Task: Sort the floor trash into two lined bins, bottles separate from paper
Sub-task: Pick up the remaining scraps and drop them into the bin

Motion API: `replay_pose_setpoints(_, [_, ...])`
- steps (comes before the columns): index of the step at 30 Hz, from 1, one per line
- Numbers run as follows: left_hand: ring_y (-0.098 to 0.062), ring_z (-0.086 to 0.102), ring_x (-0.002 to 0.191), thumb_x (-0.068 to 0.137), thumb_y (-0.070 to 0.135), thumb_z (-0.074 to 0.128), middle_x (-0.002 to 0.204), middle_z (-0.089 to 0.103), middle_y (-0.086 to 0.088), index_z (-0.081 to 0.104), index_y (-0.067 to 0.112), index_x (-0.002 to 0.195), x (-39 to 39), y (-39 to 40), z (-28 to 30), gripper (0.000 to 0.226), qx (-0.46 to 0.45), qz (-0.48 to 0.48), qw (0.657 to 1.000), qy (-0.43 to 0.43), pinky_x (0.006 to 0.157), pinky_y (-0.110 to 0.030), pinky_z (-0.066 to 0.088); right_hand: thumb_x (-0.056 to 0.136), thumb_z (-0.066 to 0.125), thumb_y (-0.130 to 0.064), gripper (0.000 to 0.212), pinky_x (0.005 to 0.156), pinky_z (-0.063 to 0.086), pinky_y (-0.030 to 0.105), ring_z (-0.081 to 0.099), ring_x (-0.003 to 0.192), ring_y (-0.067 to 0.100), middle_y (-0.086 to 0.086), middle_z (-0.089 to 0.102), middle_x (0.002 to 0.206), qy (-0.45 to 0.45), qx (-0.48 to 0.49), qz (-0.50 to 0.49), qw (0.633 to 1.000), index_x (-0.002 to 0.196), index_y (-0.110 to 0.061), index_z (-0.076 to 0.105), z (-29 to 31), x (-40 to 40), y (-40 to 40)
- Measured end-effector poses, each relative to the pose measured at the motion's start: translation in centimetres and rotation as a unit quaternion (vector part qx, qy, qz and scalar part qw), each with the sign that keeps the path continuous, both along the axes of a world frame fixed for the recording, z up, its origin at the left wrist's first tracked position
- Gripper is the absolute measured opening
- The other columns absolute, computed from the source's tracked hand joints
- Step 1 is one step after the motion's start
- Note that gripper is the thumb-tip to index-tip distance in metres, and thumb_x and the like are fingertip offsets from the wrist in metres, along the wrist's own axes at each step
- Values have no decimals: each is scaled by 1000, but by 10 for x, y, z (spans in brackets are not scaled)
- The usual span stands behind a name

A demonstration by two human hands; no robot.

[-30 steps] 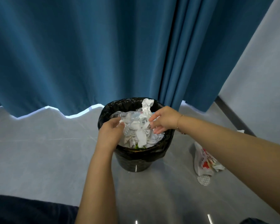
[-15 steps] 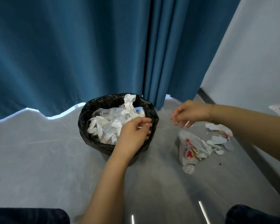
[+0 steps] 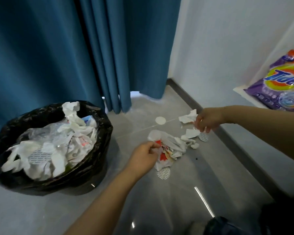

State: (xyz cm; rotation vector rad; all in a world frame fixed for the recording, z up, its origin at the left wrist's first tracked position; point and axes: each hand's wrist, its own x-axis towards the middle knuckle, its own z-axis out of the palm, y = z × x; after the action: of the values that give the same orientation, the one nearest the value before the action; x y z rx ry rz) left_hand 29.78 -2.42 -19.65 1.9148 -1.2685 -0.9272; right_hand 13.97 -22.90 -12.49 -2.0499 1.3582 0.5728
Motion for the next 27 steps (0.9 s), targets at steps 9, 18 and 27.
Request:
replay_pose_setpoints(9, [-22, 47, 122, 91, 12, 50, 135, 49, -7, 52, 15, 129, 14, -147, -80, 37, 29, -34, 994, -104, 103, -30, 36, 89, 54, -14, 28, 73, 40, 24, 60, 97, 30, 16, 63, 115, -145, -136, -257, 946, 115, -5, 61, -152, -31, -49])
replay_pose_setpoints(18, [-33, 38, 124, 93, 18, 50, 137, 41, -15, 49, 12, 131, 29, -253, -146, 39, 50, 0, 981, -185, 101, -40, 35, 90, 60, -27, 40, 101, 41, 37, 50, 120, 30, 11, 46, 136, -165, -189, -259, 933, 126, -12, 57, -196, -32, -123])
replay_pose_setpoints(27, [-34, 32, 122, 87, 32, 64, 134, 34, -14, 47, 16, 130, 52, -287, -179, 49, 97, 20, 969, -228, 94, -44, 39, 83, 66, -38, 63, 102, 41, 45, 43, 125, 34, 11, 31, 145, -142, -185, -223, 946, 138, -22, 39, -233, 7, -179])
